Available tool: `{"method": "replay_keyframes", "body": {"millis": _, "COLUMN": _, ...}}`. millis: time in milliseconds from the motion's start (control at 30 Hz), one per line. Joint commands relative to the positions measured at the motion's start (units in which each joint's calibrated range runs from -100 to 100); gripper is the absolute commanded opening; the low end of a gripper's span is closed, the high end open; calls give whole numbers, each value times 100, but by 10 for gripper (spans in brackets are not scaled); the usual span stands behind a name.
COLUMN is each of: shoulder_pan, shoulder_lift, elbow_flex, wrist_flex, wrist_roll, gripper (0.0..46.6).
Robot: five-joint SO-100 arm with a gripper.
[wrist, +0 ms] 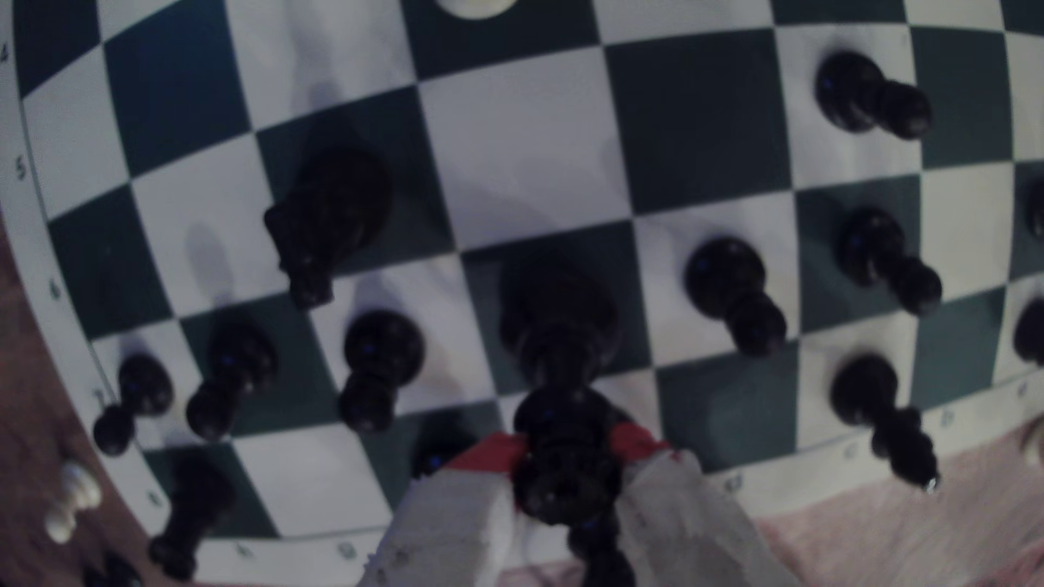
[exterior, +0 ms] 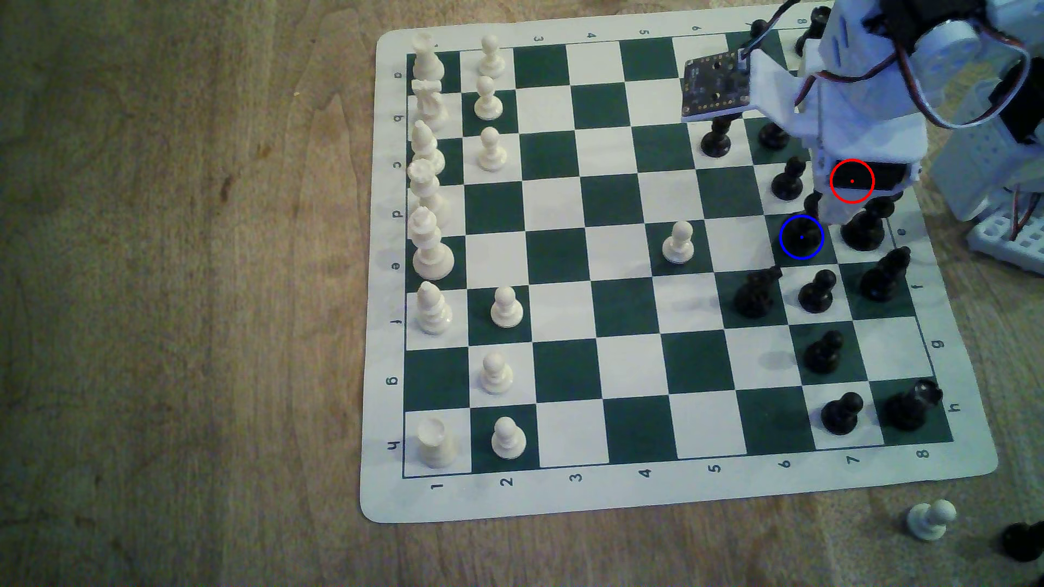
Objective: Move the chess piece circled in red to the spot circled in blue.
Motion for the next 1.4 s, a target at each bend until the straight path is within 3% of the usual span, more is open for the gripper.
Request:
{"method": "replay_keyframes", "body": {"millis": 0, "shoulder_pan": -1, "shoulder_lift": 6, "elbow_flex": 83, "wrist_flex": -97, "wrist_roll": 0, "gripper": 6}}
{"method": "replay_keyframes", "body": {"millis": 800, "shoulder_pan": 54, "shoulder_lift": 107, "elbow_flex": 192, "wrist_flex": -334, "wrist_roll": -24, "gripper": 44}}
{"method": "replay_keyframes", "body": {"millis": 1033, "shoulder_pan": 70, "shoulder_lift": 22, "elbow_flex": 391, "wrist_flex": -473, "wrist_roll": -24, "gripper": 89}}
{"method": "replay_keyframes", "body": {"millis": 1233, "shoulder_pan": 101, "shoulder_lift": -232, "elbow_flex": 509, "wrist_flex": -457, "wrist_roll": -24, "gripper": 169}}
{"method": "replay_keyframes", "body": {"millis": 1367, "shoulder_pan": 117, "shoulder_lift": -376, "elbow_flex": 419, "wrist_flex": -383, "wrist_roll": -15, "gripper": 192}}
